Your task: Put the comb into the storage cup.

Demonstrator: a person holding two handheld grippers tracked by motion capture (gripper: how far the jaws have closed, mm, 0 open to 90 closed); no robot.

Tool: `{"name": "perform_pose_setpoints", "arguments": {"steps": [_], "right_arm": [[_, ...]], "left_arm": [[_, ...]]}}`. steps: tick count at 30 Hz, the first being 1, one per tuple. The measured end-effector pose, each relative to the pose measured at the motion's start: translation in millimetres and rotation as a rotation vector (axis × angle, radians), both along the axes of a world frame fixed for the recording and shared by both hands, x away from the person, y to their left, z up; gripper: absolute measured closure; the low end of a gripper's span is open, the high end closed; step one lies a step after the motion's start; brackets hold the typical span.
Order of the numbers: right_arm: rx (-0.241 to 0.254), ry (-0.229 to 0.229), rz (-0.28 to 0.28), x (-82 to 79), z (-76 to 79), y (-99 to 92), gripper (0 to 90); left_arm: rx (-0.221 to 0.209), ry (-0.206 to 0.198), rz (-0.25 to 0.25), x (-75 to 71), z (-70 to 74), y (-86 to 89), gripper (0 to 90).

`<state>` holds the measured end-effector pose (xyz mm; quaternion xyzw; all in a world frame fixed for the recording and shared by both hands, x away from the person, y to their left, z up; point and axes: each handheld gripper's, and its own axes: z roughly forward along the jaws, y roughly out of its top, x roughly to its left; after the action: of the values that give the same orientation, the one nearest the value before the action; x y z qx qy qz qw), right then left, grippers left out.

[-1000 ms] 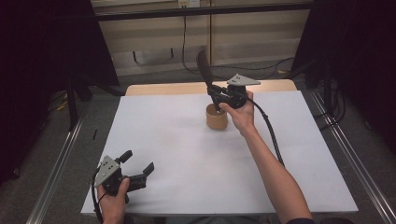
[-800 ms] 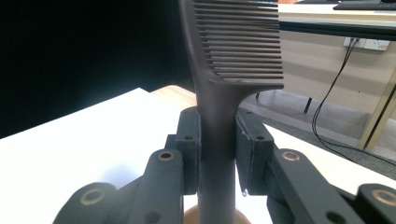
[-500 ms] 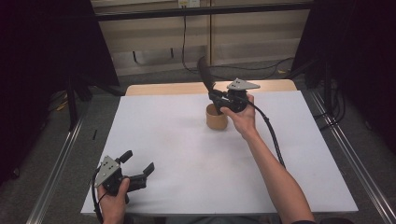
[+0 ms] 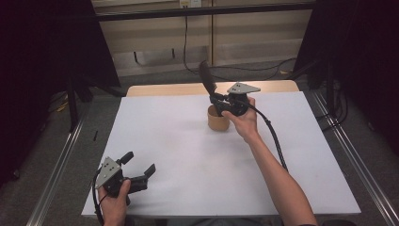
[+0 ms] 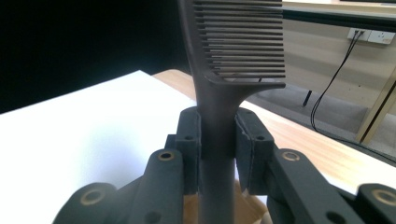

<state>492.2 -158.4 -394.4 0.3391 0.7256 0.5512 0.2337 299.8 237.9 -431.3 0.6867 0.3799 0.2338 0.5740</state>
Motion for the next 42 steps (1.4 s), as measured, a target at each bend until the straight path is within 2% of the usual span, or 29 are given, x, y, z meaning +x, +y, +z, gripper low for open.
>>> {"name": "perform_pose_setpoints", "arguments": {"steps": [11,12,24,31,42], "right_arm": [[-0.017,0.014,0.006,-3.9,-8.1,-0.7,72.7],[-0.018,0.018,0.004,-4.4,-8.9,-1.6,72.8],[-0.033,0.021,0.000,-8.4,-13.4,-4.2,72.7],[-0.052,0.044,0.005,-9.8,-23.1,-2.1,72.7],[-0.069,0.059,0.000,-10.0,-26.5,-3.1,72.5]], "left_arm": [[-0.011,-0.004,0.003,-0.4,0.4,-0.8,2.8],[-0.001,-0.006,-0.002,-0.3,0.5,-0.2,2.8],[0.001,-0.003,-0.007,0.0,0.3,-1.0,2.8],[-0.004,-0.005,-0.006,-0.2,0.4,-0.8,2.8],[-0.001,-0.005,-0.008,-0.1,0.5,-1.1,2.8]]}}
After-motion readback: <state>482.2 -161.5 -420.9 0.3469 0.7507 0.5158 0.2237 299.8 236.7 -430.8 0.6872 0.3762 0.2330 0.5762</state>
